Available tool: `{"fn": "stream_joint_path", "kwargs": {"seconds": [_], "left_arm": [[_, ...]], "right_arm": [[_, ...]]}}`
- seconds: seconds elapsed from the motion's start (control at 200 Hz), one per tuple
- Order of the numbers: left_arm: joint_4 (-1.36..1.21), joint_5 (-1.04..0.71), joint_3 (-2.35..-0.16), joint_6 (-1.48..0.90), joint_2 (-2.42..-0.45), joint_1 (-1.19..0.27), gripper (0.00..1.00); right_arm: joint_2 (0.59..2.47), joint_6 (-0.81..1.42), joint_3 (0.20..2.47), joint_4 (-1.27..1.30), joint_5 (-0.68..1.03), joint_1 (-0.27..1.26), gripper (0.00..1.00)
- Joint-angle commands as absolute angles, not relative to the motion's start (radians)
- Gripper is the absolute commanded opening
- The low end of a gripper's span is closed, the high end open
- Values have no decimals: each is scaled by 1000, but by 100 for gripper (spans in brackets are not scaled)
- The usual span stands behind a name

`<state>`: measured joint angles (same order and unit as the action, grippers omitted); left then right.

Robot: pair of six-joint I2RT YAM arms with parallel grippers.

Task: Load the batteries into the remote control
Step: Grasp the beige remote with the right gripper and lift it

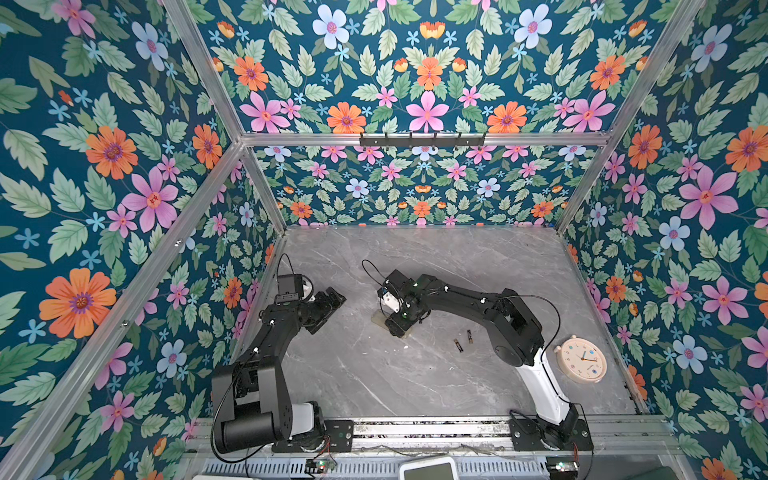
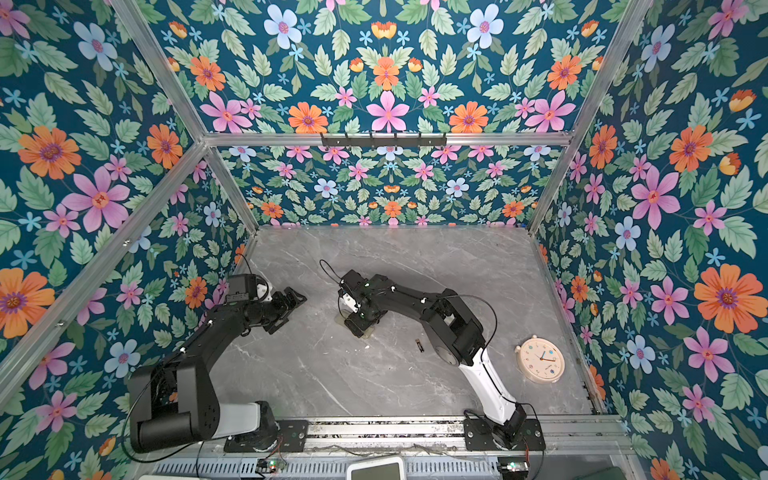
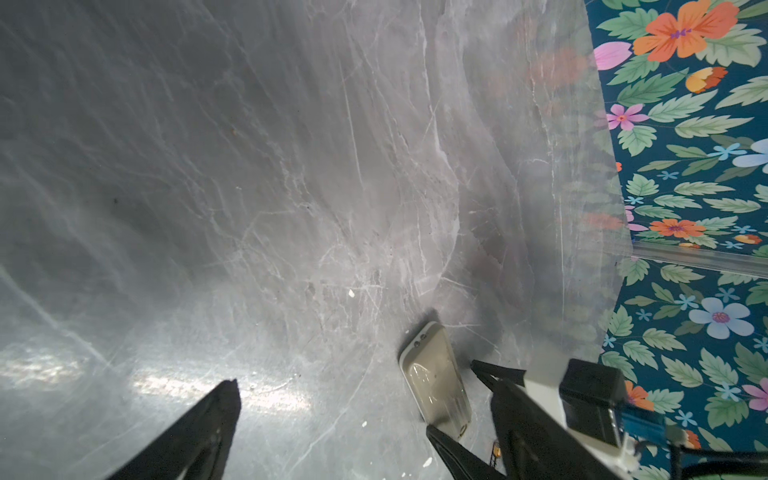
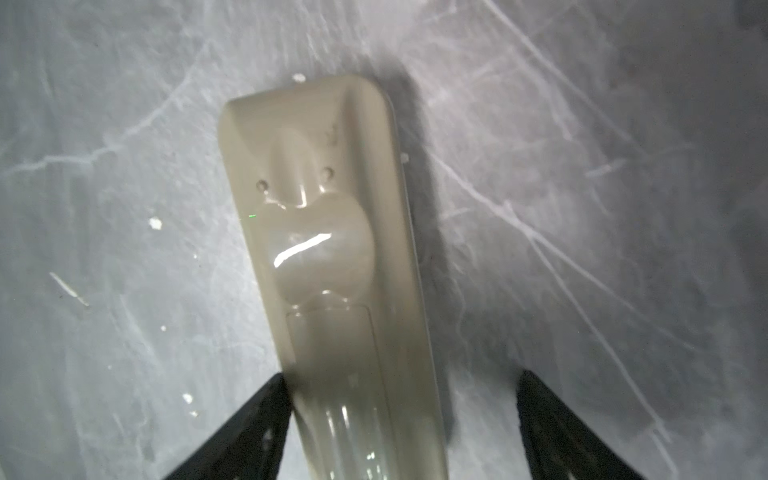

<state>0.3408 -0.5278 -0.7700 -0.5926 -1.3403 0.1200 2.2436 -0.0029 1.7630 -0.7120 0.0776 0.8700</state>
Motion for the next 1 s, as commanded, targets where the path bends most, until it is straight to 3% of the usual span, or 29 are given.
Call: {"fn": "stream_joint_path", "kwargs": {"seconds": [0.0, 0.29, 0.45, 0.53, 0.81, 0.995], "left_arm": [[364, -539, -774, -563, -1332, 123, 97], [361, -565, -758, -544, -1304, 122, 97], [325, -624, -744, -540, -1287, 121, 96], [278, -685, -736, -538, -1262, 120, 95], [102, -799, -757, -620, -1161, 23, 93], [-5, -677, -841, -751, -1163, -165, 95]], "right_arm": [[2245, -11, 1725, -711, 35, 886, 78], [2190, 8, 1610, -666, -13, 904, 53], [2114, 47, 1563, -640, 0, 900, 25], [2045, 83, 1543, -630, 38, 891, 18], [1792, 238, 1481, -589, 179, 841, 12], [1689, 295, 1459, -570, 131, 838, 11]]}}
